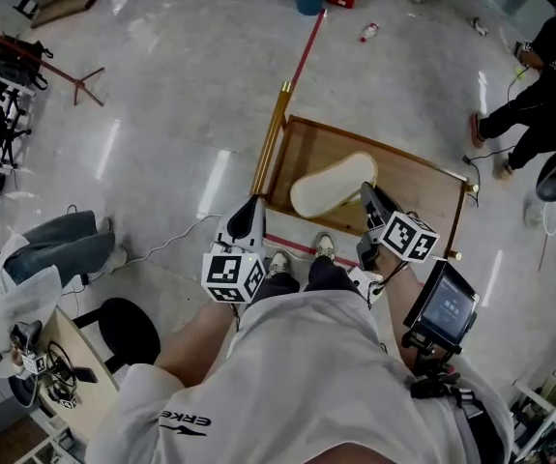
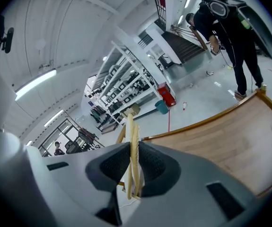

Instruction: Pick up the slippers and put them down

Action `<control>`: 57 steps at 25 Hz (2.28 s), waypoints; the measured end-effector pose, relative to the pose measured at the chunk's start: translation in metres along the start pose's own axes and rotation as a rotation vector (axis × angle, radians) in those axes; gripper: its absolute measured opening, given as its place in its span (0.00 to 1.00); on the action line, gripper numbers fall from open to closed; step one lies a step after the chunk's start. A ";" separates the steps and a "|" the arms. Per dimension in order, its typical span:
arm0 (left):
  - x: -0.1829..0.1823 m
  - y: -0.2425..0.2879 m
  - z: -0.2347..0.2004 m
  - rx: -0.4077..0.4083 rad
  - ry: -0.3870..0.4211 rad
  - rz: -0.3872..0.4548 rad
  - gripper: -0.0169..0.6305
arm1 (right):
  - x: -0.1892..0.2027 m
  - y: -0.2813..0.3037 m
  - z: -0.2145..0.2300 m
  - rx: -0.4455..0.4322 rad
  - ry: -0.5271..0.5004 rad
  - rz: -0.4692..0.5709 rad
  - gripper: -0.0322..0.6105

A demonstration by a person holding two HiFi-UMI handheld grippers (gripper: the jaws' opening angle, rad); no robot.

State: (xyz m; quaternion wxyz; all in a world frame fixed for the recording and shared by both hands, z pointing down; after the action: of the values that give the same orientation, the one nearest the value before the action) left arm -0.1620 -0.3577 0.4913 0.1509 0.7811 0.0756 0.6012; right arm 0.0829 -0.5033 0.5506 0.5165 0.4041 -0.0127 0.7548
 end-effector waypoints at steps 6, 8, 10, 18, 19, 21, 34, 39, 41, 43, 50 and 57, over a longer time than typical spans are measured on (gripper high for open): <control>0.001 0.030 0.011 -0.074 -0.006 -0.029 0.03 | -0.018 0.034 0.032 -0.038 0.007 -0.091 0.14; 0.002 0.043 0.011 -0.094 -0.007 -0.040 0.03 | -0.024 0.048 0.044 -0.051 0.013 -0.116 0.14; 0.013 0.059 0.008 -0.121 -0.007 -0.057 0.03 | -0.023 0.069 0.063 -0.065 0.026 -0.147 0.14; 0.026 0.086 0.001 -0.186 -0.016 -0.112 0.03 | -0.025 0.120 0.098 -0.082 0.053 -0.243 0.14; 0.032 0.092 -0.001 -0.193 -0.017 -0.120 0.03 | -0.022 0.128 0.106 -0.083 0.059 -0.255 0.14; 0.040 0.098 -0.003 -0.205 -0.018 -0.134 0.03 | -0.014 0.139 0.119 -0.081 0.070 -0.276 0.14; 0.040 0.075 0.004 -0.275 -0.037 -0.175 0.03 | 0.002 0.152 0.135 -0.062 0.117 -0.363 0.14; 0.041 0.068 0.009 -0.292 -0.041 -0.180 0.03 | 0.007 0.154 0.140 -0.063 0.128 -0.383 0.14; 0.042 0.067 0.010 -0.296 -0.041 -0.182 0.03 | 0.009 0.155 0.143 -0.054 0.129 -0.393 0.15; 0.042 0.065 0.011 -0.300 -0.040 -0.185 0.03 | 0.011 0.155 0.146 -0.033 0.119 -0.405 0.16; 0.039 0.065 0.009 -0.300 -0.037 -0.188 0.03 | 0.014 0.157 0.153 0.027 0.023 -0.445 0.21; 0.036 0.070 0.004 -0.285 -0.028 -0.184 0.03 | 0.008 0.156 0.152 0.063 -0.023 -0.413 0.30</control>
State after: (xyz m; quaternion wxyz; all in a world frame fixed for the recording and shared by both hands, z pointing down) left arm -0.1533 -0.4134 0.5460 0.3156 0.7498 0.0589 0.5786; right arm 0.0496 -0.6367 0.7202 0.6472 0.4226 0.0879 0.6283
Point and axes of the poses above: the fingertips, and each gripper's own axes: y forward along the fingers, z to its right, x out of its underside, the point moved 5 cm from there along -y, backward along the fingers, and after that the axes turned 6 degrees about -x, right-handed, at the moved point
